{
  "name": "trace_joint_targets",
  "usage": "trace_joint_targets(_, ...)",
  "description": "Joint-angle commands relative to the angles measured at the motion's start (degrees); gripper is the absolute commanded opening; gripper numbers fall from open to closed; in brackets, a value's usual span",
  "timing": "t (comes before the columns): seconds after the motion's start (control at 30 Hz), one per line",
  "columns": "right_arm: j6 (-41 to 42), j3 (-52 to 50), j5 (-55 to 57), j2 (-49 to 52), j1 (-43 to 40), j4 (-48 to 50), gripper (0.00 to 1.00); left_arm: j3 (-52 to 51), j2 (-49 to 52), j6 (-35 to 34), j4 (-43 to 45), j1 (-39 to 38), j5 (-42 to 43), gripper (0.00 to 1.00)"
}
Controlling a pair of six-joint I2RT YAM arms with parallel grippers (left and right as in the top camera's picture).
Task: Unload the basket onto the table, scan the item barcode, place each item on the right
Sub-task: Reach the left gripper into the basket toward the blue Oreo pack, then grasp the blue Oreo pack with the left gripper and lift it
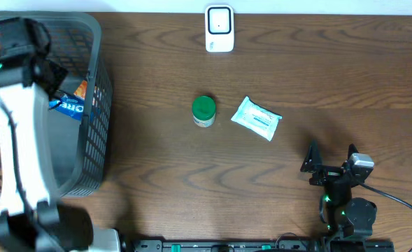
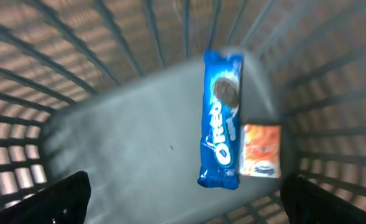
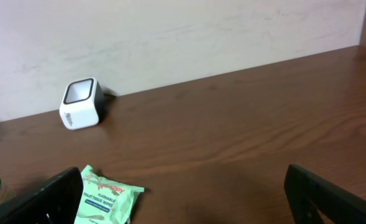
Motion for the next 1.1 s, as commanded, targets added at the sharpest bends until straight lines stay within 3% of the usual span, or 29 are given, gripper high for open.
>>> trace_joint_targets(0.0, 0.46, -0.09, 0.31, -0.31, 0.55, -0.22, 0.99, -0.46, 5.25, -1.4, 2.08, 0.22, 0.39, 0.98)
trace_joint_targets(0.47, 0.46, -0.09, 0.31, -0.31, 0.55, -0.22, 0.99, -0.46, 22.01, -2.71, 13.53, 0.22, -2.82, 0.98)
trace_joint_targets(0.97, 0.48, -0.09, 0.31, -0.31, 0.55, -0.22, 0.99, -0.52, 31.23, -2.67, 16.59, 2.05, -2.8, 1.0)
trace_joint_targets(1.0, 0.48, -0.09, 0.31, -0.31, 0.55, -0.22, 0.99, -0.52, 31.3, -2.67, 16.59, 2.05, -2.8, 0.93)
trace_joint_targets(1.07, 0.46, -0.09, 0.31, -0.31, 0.55, -0.22, 0.99, -0.52, 31.32, -2.67, 16.35, 2.03, -2.8, 0.56)
